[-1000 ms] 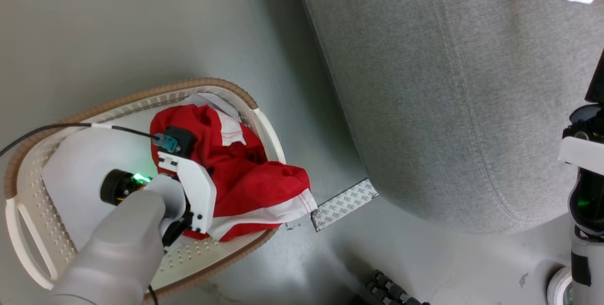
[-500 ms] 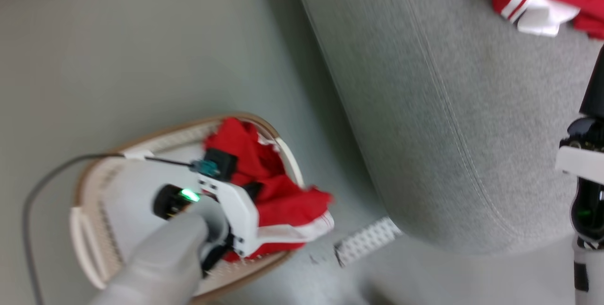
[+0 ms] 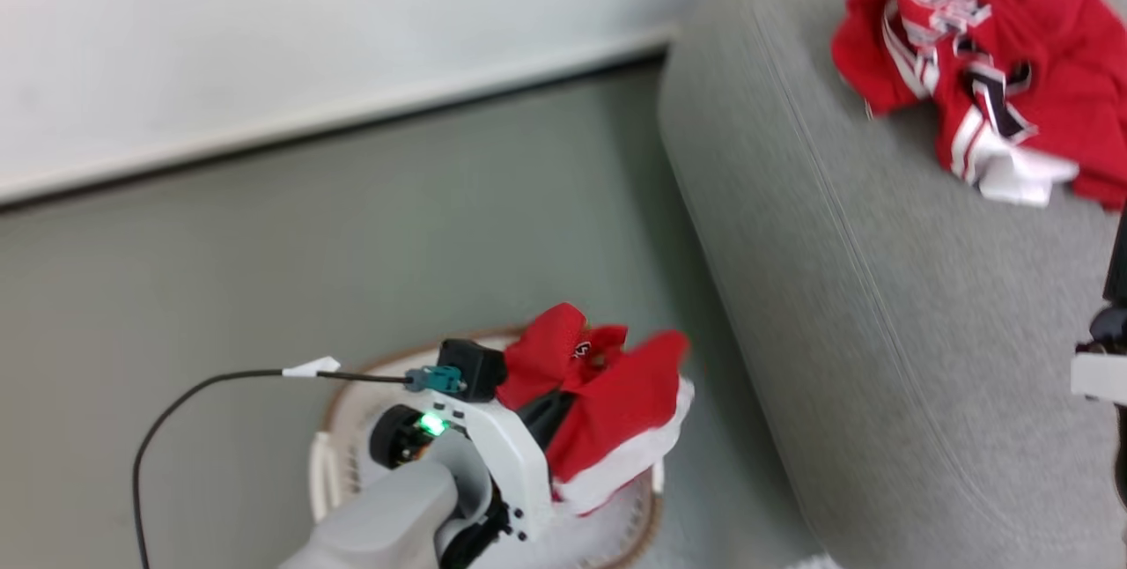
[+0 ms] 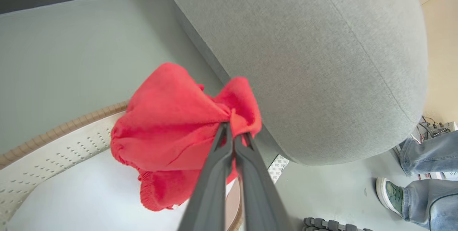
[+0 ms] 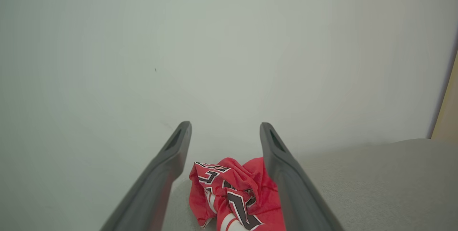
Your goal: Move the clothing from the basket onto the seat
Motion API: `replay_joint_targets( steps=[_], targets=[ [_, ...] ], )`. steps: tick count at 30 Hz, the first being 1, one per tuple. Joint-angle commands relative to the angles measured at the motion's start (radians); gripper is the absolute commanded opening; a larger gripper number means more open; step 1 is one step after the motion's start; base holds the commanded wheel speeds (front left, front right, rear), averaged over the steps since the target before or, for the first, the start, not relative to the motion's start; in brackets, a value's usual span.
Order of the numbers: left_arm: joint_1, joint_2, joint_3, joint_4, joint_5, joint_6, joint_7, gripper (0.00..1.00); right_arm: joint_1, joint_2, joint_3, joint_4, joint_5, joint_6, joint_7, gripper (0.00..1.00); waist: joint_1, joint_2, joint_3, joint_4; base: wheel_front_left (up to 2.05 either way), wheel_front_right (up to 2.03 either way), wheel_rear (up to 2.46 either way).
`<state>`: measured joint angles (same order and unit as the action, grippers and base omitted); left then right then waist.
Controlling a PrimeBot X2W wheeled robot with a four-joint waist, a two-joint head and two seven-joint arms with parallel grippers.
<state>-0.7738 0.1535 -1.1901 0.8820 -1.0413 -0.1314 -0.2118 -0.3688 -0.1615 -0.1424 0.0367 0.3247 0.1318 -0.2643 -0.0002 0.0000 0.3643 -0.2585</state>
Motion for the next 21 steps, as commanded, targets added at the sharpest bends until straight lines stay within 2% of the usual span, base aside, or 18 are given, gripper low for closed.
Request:
replay_joint_targets(
  steps=[1,11,17,21],
  targets=[
    [0.012,-0.001,-0.005,-0.007,-0.016,0.002,-0.012,0.0,0.018,-0.012,-0.005,0.009,-0.002,-0.002,0.0,1.0,0.0002,0.0,-0.092,0.074,0.0,0.0,0.0],
    [-0.01,0.016,-0.01,-0.094,0.002,0.002,-0.054,0.0,0.1,-0.045,0.019,0.049,0.02,-0.002,0.0,1.0,0.0002,0.0,-0.258,0.158,0.0,0.0,0.0],
    [-0.019,0.037,0.099,-0.194,0.085,0.007,-0.053,0.0,0.149,-0.051,0.044,0.074,0.037,-0.002,0.0,1.0,0.0002,0.0,-0.33,0.199,0.0,0.0,0.0],
    [-0.008,0.052,0.163,-0.274,0.146,0.026,-0.052,0.0,0.189,-0.053,0.09,0.1,0.048,-0.002,0.0,1.0,0.0002,0.0,-0.368,0.225,0.0,0.0,0.0]
  ],
)
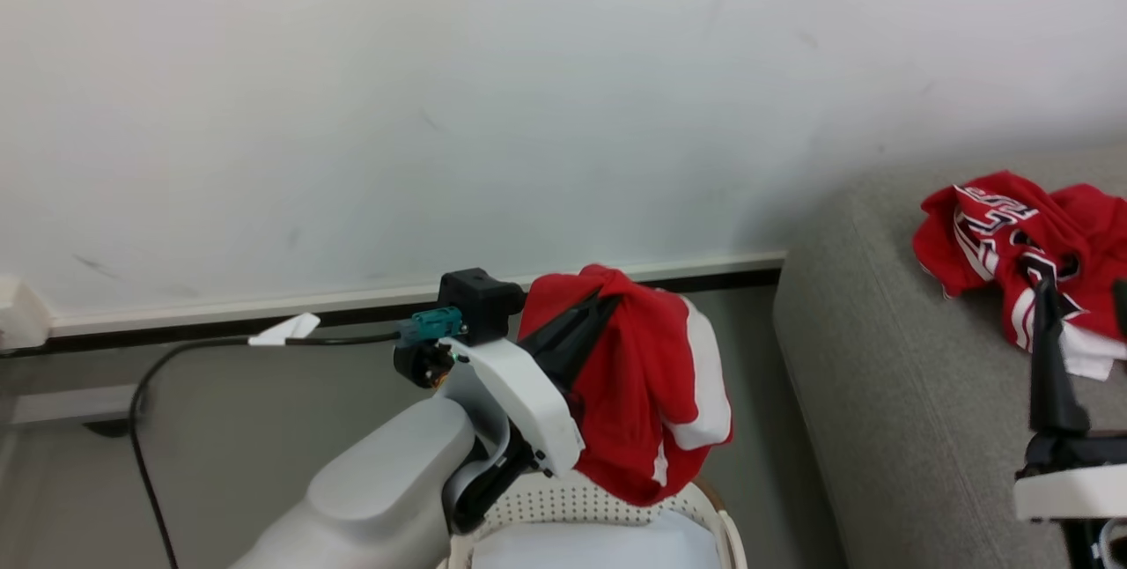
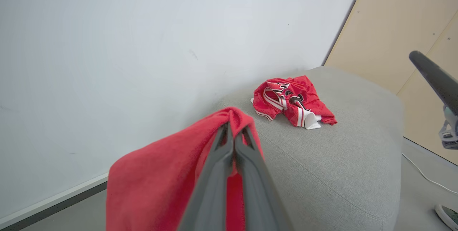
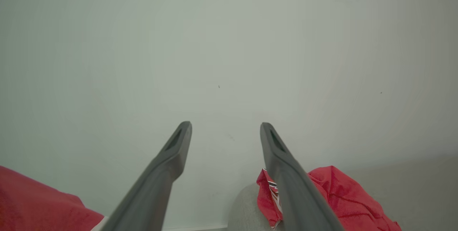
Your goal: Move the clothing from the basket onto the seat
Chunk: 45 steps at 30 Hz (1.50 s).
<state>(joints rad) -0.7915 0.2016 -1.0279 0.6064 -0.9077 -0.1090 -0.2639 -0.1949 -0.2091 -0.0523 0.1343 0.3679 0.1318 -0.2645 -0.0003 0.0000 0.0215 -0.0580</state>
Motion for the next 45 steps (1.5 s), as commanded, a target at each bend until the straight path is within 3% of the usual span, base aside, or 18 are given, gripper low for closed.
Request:
replay_joint_targets(
  steps=[1,10,14,21,29,35,45],
  targets=[
    [0.011,0.007,0.01,-0.016,0.022,0.007,0.0,0.0,0.023,-0.005,0.012,0.009,0.006,-0.002,0.0,1.0,0.0003,0.0,-0.032,0.031,0.0,0.0,0.0],
    [-0.018,0.029,0.079,-0.16,0.074,0.037,0.0,0.0,0.053,-0.003,0.13,0.045,0.042,-0.002,0.001,1.0,0.0003,0.0,-0.068,0.061,0.0,0.0,0.0],
    [-0.043,0.045,0.094,-0.204,0.076,0.055,0.008,0.0,0.064,-0.025,0.239,0.027,0.089,-0.002,0.0,1.0,0.0003,0.0,-0.071,0.068,0.0,0.0,0.0],
    [-0.048,0.065,0.106,-0.24,0.065,0.071,0.019,0.0,0.068,-0.031,0.303,0.005,0.112,-0.002,0.0,1.0,0.0003,0.0,-0.07,0.069,0.0,0.0,0.0],
    [-0.045,0.07,0.103,-0.24,0.056,0.074,0.025,0.0,0.009,-0.052,0.474,-0.022,0.132,-0.002,0.001,1.0,0.0003,0.0,-0.07,0.069,0.0,0.0,0.0],
    [-0.059,0.047,0.091,-0.222,0.05,0.065,0.037,0.0,-0.065,-0.041,0.591,0.046,0.144,-0.002,0.001,1.0,0.0003,0.0,-0.071,0.096,0.0,0.0,0.0],
    [-0.054,-0.02,0.039,-0.207,0.044,0.037,0.049,0.0,-0.165,0.033,0.676,0.221,0.169,-0.002,0.001,1.0,0.0003,0.0,-0.084,0.192,0.0,0.0,0.0]
  ],
)
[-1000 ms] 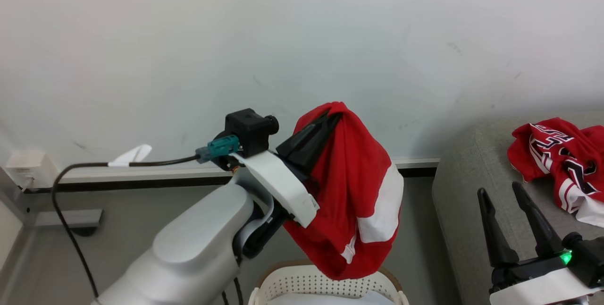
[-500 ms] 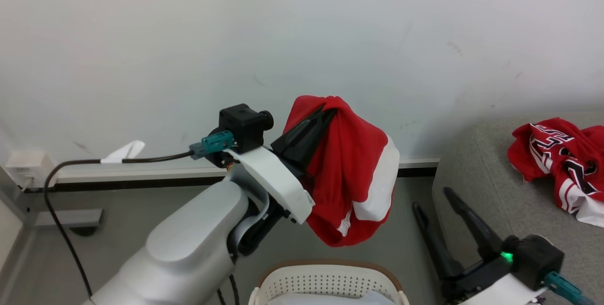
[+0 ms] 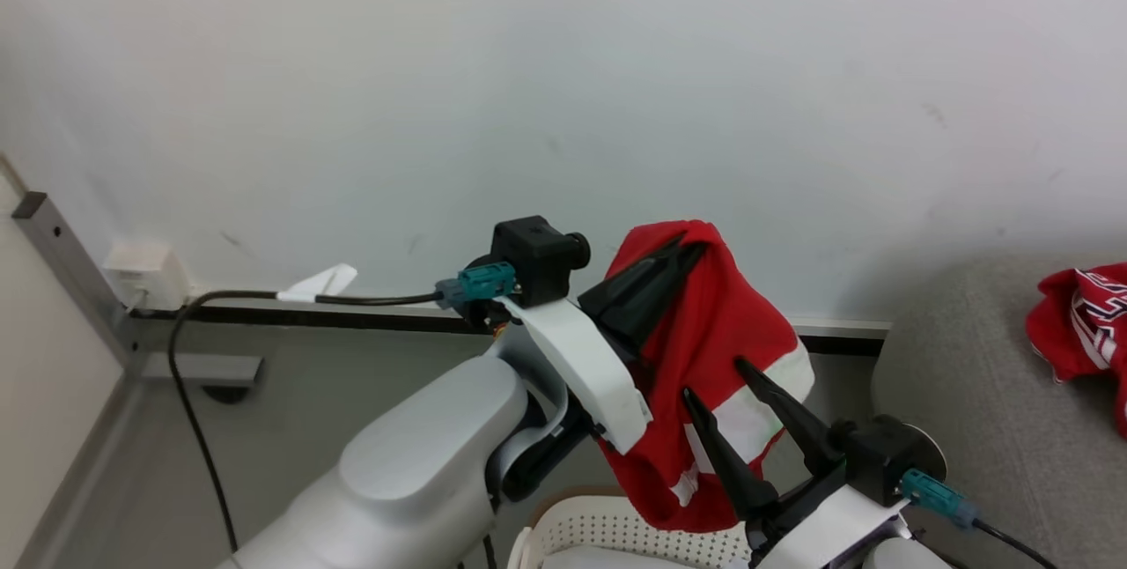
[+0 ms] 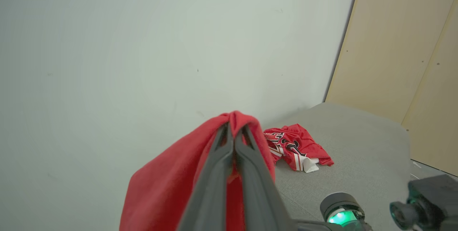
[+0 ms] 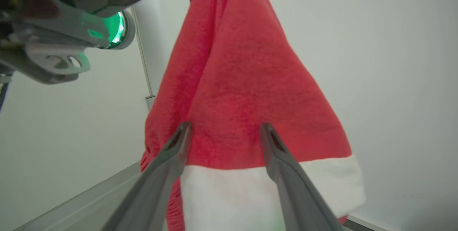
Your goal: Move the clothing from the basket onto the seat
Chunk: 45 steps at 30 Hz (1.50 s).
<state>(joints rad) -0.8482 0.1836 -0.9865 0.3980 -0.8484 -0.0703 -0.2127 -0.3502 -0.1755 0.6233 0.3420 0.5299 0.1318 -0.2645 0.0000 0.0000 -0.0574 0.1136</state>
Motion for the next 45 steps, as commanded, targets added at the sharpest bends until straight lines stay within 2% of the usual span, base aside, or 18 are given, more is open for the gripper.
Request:
replay_joint_targets(
  steps=[1,11,22,23,24,25,34,45],
  targets=[
    [0.005,-0.01,-0.009,0.002,-0.015,-0.005,-0.001,0.0,-0.02,0.002,0.004,0.036,0.005,-0.002,0.001,1.0,0.0,0.0,-0.007,0.031,0.0,0.0,0.0],
    [0.0,-0.056,-0.07,-0.022,-0.017,-0.028,0.039,0.0,-0.084,0.036,-0.015,0.18,0.002,-0.002,0.001,1.0,0.0,0.0,-0.028,0.115,0.0,0.0,0.0],
    [0.014,-0.071,-0.128,-0.094,-0.039,-0.042,0.096,0.0,-0.194,0.04,0.044,0.335,0.055,-0.002,0.001,1.0,0.0,0.0,-0.036,0.173,0.0,0.0,0.0],
    [0.015,-0.068,-0.129,-0.096,-0.041,-0.042,0.099,0.0,-0.202,0.042,0.048,0.345,0.061,-0.002,0.001,0.87,0.0,0.0,-0.036,0.176,0.0,0.0,0.0],
    [0.017,-0.066,-0.131,-0.096,-0.042,-0.042,0.101,0.0,-0.209,0.042,0.053,0.353,0.066,-0.002,0.001,0.29,0.0,0.0,-0.036,0.178,0.0,0.0,0.0],
    [0.019,-0.064,-0.131,-0.096,-0.041,-0.042,0.102,0.0,-0.213,0.042,0.06,0.362,0.076,-0.002,0.001,0.0,0.0,0.0,-0.037,0.181,0.0,0.0,0.0],
    [0.031,-0.04,-0.114,-0.068,-0.061,-0.026,0.093,0.0,-0.2,0.018,0.099,0.354,0.143,-0.002,0.001,0.0,0.0,0.0,-0.037,0.178,0.0,0.0,0.0],
    [0.057,-0.017,-0.092,0.009,-0.085,-0.022,0.065,0.0,-0.122,-0.054,0.069,0.218,0.158,-0.002,0.0,0.0,0.0,0.0,-0.02,0.121,0.0,0.0,0.0]
  ],
)
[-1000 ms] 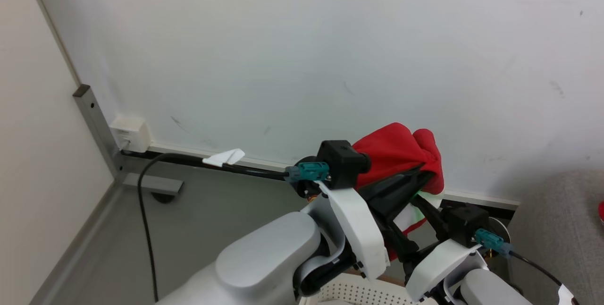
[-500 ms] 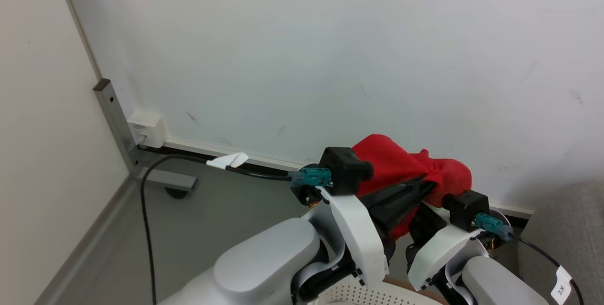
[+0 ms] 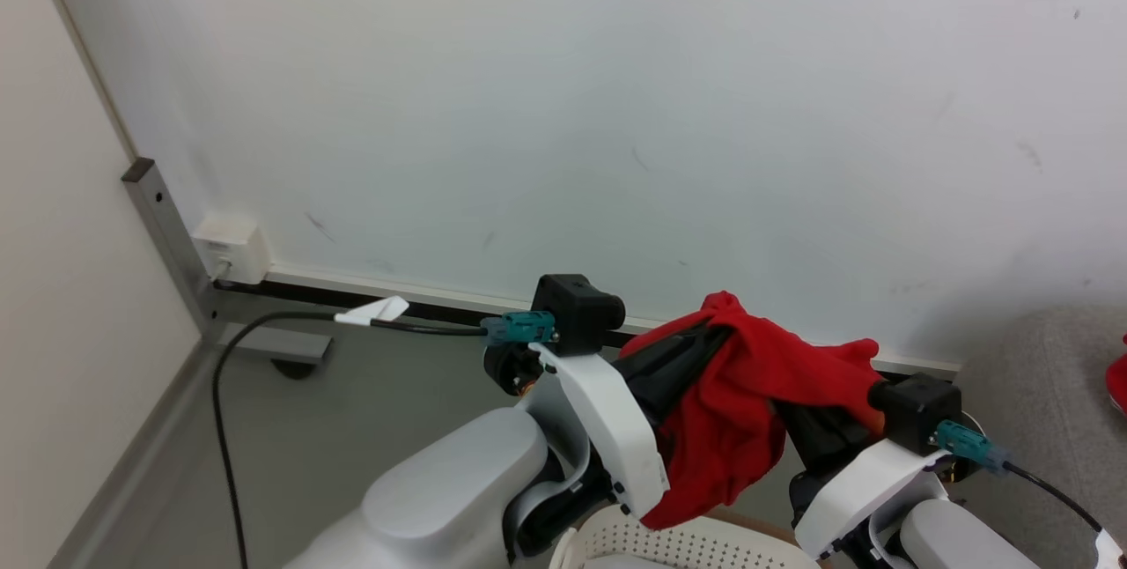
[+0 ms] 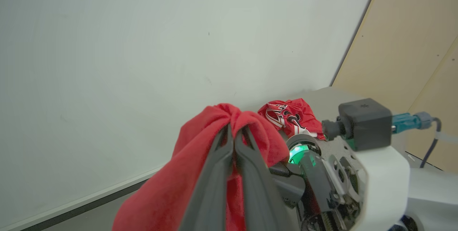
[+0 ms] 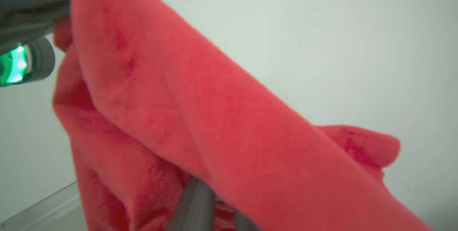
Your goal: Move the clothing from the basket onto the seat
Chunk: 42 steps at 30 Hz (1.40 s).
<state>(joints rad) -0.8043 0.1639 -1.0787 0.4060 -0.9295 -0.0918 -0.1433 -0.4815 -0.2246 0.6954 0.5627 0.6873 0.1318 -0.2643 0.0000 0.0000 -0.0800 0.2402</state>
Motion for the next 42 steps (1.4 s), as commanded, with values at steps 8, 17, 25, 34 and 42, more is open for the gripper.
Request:
replay_joint_targets(
  steps=[8,17,25,34,42],
  targets=[
    [0.032,-0.001,0.0,0.024,-0.022,-0.001,-0.008,1.0,0.056,-0.038,-0.069,-0.095,-0.017,-0.002,0.0,0.0,0.0,0.0,0.017,-0.051,0.0,0.0,0.0],
    [0.043,0.022,-0.015,-0.014,0.002,0.001,-0.031,1.0,0.088,-0.06,-0.18,-0.155,-0.056,-0.002,0.0,0.0,0.0,0.0,0.03,-0.13,0.0,0.0,0.0],
    [0.05,0.039,-0.021,-0.075,0.042,0.012,-0.072,1.0,0.104,-0.091,-0.258,-0.187,-0.08,-0.002,0.0,0.0,0.0,0.0,0.049,-0.246,0.0,0.0,0.0],
    [0.054,0.059,-0.024,-0.113,0.102,0.013,-0.106,1.0,0.122,-0.125,-0.315,-0.221,-0.1,-0.002,0.0,0.0,0.0,0.0,0.08,-0.408,0.0,0.0,0.0],
    [0.068,0.061,-0.021,-0.117,0.15,0.0,-0.119,1.0,0.138,-0.13,-0.346,-0.263,-0.103,-0.002,0.0,0.0,0.0,0.0,0.108,-0.515,0.0,0.0,0.0]
  ],
)
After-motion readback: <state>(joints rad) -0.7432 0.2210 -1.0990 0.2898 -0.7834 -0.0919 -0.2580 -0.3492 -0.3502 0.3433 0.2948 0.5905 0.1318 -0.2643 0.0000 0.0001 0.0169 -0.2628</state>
